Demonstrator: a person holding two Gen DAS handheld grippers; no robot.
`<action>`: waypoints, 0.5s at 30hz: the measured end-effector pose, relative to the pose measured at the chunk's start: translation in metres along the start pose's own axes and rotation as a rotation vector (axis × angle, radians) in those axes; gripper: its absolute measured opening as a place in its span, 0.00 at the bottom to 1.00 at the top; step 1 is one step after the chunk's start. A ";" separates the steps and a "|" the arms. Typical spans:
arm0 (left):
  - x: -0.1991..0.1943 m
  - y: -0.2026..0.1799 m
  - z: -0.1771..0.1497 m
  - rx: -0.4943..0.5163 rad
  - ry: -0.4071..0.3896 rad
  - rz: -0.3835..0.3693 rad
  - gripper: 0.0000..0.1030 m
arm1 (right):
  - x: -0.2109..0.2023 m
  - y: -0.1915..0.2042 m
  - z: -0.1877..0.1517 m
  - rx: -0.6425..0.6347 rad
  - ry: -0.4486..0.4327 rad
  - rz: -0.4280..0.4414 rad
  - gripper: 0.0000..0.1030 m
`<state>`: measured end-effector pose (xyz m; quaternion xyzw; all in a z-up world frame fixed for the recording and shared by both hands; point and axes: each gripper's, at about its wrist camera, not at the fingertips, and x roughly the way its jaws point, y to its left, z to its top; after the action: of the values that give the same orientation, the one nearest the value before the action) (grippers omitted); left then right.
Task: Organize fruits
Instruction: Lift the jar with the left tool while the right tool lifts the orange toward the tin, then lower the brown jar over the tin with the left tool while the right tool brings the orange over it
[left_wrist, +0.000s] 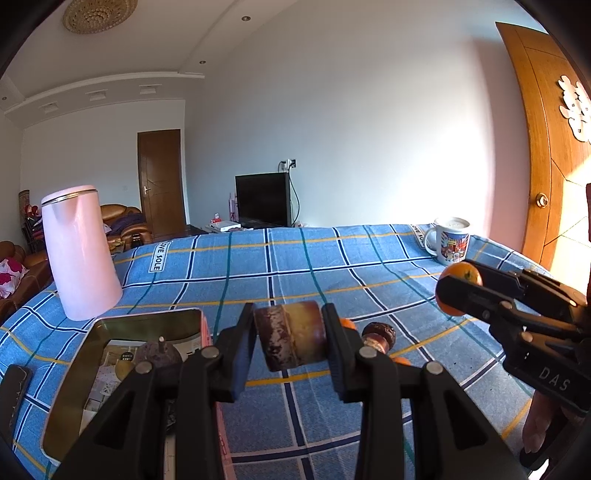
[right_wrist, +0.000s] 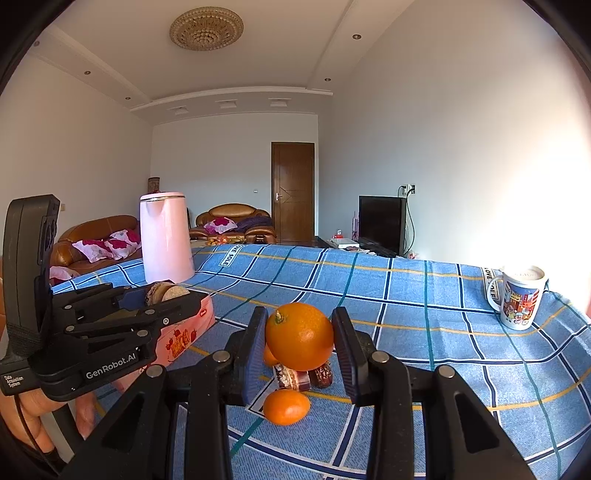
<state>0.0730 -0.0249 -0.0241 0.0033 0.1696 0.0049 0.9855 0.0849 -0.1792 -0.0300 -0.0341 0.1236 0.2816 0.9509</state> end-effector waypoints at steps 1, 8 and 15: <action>-0.001 0.001 0.000 -0.001 0.001 -0.003 0.36 | 0.001 0.002 0.000 -0.004 0.002 0.001 0.36; -0.007 0.021 -0.002 -0.030 0.012 0.007 0.36 | 0.013 0.022 0.004 -0.025 0.026 0.039 0.37; -0.011 0.066 0.000 -0.085 0.047 0.059 0.36 | 0.030 0.054 0.013 -0.046 0.051 0.126 0.37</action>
<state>0.0617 0.0406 -0.0197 -0.0336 0.1920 0.0410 0.9800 0.0822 -0.1163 -0.0244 -0.0555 0.1431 0.3427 0.9268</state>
